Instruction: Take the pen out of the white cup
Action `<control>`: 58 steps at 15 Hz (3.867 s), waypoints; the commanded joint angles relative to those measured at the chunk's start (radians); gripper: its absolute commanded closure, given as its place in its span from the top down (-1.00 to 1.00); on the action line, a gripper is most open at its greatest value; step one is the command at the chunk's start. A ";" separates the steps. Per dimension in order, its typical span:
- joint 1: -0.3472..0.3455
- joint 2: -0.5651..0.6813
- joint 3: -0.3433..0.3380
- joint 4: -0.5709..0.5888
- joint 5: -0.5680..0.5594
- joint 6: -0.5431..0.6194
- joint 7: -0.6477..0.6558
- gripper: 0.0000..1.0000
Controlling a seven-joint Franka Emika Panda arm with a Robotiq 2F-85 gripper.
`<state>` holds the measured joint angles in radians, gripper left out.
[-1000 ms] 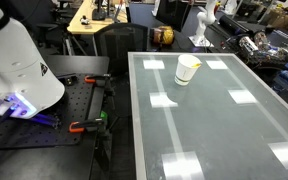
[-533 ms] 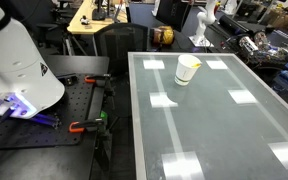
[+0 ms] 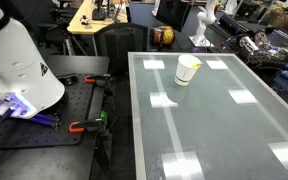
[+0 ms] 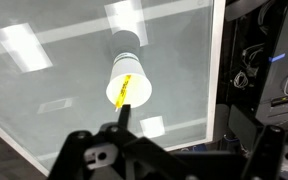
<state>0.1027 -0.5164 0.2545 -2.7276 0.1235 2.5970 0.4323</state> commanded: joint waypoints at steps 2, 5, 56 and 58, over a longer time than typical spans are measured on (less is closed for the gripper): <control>-0.087 0.102 0.090 0.059 -0.032 0.039 0.209 1.00; -0.157 0.149 0.142 0.081 -0.115 0.054 0.365 1.00; -0.110 0.657 -0.058 0.304 -0.817 0.168 1.059 -0.07; -0.113 0.667 -0.057 0.308 -0.818 0.170 1.060 -0.10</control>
<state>-0.0041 0.1241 0.2045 -2.4398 -0.6899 2.7400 1.4940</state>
